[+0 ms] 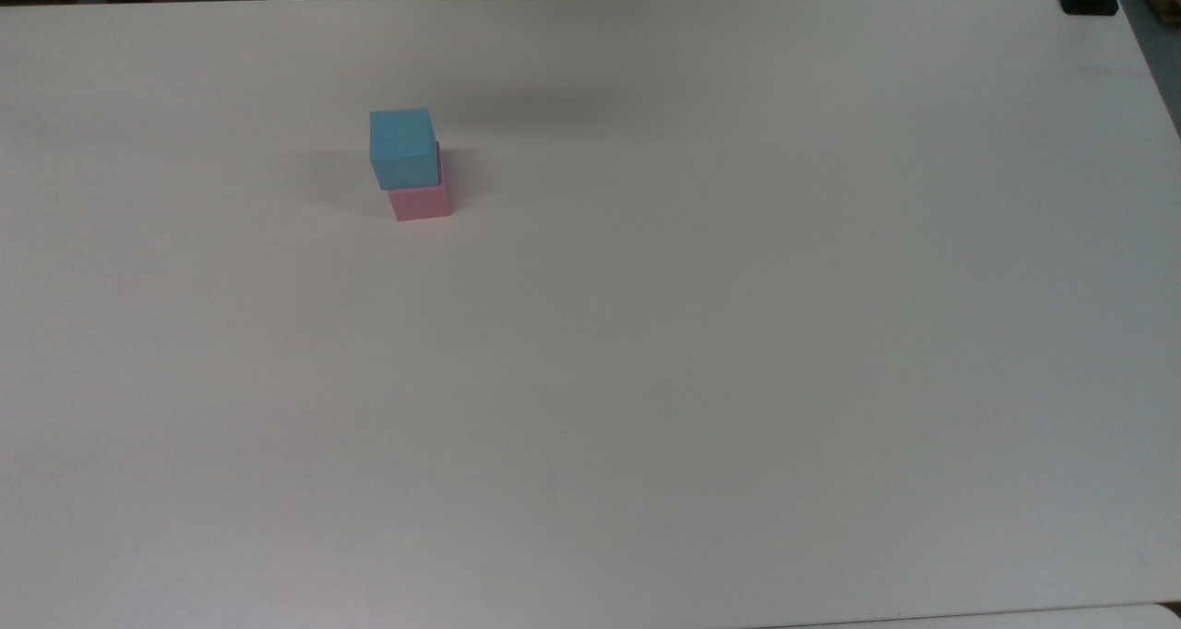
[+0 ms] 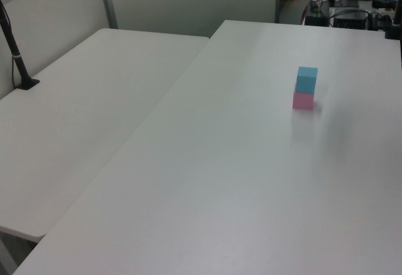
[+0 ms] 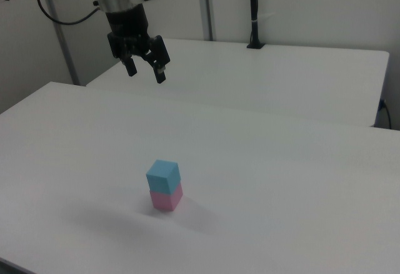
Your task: Put blue cube on pink cube
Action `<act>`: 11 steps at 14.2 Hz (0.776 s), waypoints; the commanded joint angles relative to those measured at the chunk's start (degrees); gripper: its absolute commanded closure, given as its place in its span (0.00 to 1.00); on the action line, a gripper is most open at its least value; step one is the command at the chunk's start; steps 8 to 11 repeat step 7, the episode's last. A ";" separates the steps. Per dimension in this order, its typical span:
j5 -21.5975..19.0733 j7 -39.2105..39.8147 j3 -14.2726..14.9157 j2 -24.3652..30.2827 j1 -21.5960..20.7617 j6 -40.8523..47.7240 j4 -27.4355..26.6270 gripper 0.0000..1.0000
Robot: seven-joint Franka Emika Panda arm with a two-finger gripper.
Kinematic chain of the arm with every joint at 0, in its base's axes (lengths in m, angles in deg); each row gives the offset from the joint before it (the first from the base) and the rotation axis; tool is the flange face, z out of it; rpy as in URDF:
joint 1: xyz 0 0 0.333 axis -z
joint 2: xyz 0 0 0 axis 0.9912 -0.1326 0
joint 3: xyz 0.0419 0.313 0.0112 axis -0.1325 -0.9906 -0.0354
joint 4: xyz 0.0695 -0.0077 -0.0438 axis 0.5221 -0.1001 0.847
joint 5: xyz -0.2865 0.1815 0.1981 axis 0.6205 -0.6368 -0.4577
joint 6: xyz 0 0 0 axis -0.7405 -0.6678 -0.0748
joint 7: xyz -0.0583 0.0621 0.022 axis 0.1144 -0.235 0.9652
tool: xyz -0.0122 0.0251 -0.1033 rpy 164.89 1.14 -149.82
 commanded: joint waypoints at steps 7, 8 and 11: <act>-0.98 -2.47 0.50 1.23 -0.18 1.02 -0.51 0.00; -0.98 -2.47 0.50 1.23 -0.18 1.02 -0.51 0.00; -0.98 -2.47 0.50 1.23 -0.18 1.02 -0.51 0.00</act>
